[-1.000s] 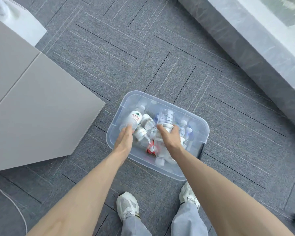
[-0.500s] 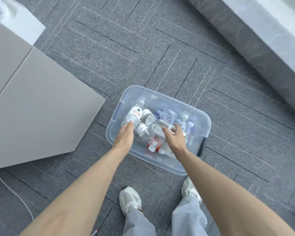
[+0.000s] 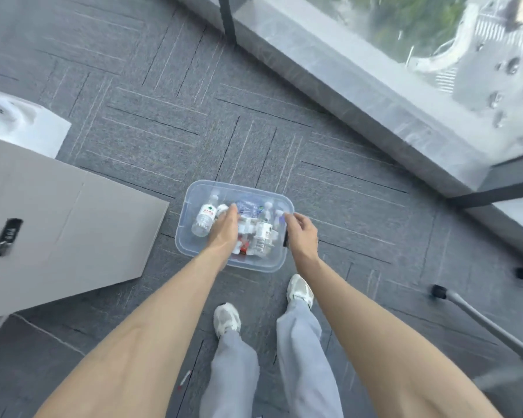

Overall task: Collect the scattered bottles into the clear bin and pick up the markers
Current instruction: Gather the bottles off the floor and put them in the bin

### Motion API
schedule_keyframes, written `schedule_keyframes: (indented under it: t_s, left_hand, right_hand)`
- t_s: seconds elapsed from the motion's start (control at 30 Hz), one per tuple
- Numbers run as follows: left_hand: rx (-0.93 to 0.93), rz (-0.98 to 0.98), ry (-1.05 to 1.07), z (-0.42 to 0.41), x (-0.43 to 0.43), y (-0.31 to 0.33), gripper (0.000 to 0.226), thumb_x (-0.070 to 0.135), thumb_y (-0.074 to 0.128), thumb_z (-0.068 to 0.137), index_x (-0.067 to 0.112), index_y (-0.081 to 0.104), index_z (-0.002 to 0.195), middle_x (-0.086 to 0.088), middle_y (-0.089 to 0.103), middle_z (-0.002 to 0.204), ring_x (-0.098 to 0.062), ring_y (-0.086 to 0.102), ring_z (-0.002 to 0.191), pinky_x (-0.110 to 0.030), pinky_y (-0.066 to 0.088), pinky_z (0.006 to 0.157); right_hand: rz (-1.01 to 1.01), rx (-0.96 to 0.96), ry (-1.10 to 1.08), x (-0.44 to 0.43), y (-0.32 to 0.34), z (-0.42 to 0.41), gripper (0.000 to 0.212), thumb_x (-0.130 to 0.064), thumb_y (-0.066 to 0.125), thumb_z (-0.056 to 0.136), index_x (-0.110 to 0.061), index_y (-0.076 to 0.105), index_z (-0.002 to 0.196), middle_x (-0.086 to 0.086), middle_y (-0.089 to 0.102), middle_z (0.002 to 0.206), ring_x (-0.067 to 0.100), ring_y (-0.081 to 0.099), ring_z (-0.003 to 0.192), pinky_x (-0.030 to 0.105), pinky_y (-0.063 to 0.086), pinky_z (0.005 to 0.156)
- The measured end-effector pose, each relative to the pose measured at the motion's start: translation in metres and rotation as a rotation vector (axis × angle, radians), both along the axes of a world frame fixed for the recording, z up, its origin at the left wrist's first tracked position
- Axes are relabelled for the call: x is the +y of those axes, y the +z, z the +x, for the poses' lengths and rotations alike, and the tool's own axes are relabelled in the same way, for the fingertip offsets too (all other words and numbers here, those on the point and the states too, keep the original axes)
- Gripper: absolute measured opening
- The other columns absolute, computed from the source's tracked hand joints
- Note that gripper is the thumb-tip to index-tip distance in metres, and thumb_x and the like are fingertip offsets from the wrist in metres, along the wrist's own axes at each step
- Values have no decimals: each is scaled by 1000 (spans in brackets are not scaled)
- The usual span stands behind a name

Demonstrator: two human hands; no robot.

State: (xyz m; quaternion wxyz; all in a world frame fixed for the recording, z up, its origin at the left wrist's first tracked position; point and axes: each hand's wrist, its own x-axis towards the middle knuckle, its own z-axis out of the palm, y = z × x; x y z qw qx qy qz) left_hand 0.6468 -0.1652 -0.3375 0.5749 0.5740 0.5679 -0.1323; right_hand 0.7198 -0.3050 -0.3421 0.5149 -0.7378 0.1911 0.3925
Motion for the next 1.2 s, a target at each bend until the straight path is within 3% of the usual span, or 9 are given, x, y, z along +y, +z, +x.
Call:
schedule_keyframes:
  t_s: [0.07, 0.23, 0.33, 0.5, 0.7, 0.93, 1.1, 1.2]
  left_hand:
    - [-9, 7, -52, 9, -12, 31, 64, 68, 26, 80, 28, 56, 119, 0, 55, 138, -25, 50, 126, -51, 36, 109]
    - [-127, -25, -158, 22, -65, 105, 44, 40, 28, 102, 14, 57, 122, -6, 60, 126, -24, 55, 113, -44, 39, 106]
    - [-171, -80, -284, 11, -108, 140, 42, 39, 27, 104, 15, 59, 114, -2, 58, 114, -20, 52, 104, -40, 39, 99]
    - [-172, -114, -600, -25, -191, 188, 50, 46, 23, 102, 14, 53, 128, -4, 59, 128, -25, 54, 118, -46, 39, 107]
    - [-199, -110, -965, -75, -328, 227, 49, 44, 25, 101, 12, 55, 124, -5, 61, 128, -27, 54, 119, -48, 38, 107]
    - [-221, -215, -1319, -174, -526, 250, 49, 41, 27, 104, 8, 54, 128, -9, 61, 129, -28, 54, 121, -44, 37, 104]
    - [-245, -217, -1469, -240, -654, 252, 35, 35, 28, 104, 14, 56, 103, -9, 61, 116, -23, 55, 96, -35, 39, 83]
    - [-274, -180, -1504, -262, -720, 248, 36, 29, 29, 104, 9, 58, 112, -9, 62, 104, -17, 56, 77, -28, 37, 64]
  right_hand:
    - [16, 3, -77, -21, 35, -8, 53, -45, 60, 86, -15, 59, 130, 8, 65, 128, 24, 63, 113, 44, 51, 97]
    - [35, -63, -314, -84, 104, -44, 58, -50, 60, 80, -19, 59, 128, 4, 64, 128, 20, 63, 115, 49, 48, 104]
    - [25, -121, -476, -131, 143, -74, 44, -35, 59, 95, -13, 55, 132, 7, 62, 129, 18, 66, 103, 46, 51, 101]
    - [-19, -221, -756, -224, 195, -140, 37, -32, 54, 99, -13, 56, 131, 6, 64, 128, 11, 66, 88, 31, 51, 75]
    - [-67, -285, -1170, -349, 242, -252, 38, -30, 52, 100, -11, 55, 133, 7, 63, 128, 16, 65, 97, 30, 48, 73]
    - [-140, -308, -1561, -514, 261, -408, 38, -32, 56, 97, -13, 57, 130, 6, 66, 116, 14, 65, 88, 29, 48, 72]
    - [-193, -294, -1740, -630, 255, -504, 37, -32, 57, 95, -16, 56, 128, -8, 66, 93, 16, 67, 80, 39, 56, 80]
    - [-220, -316, -1797, -685, 252, -541, 29, -27, 57, 96, -21, 55, 124, -5, 67, 96, 16, 66, 76, 36, 58, 76]
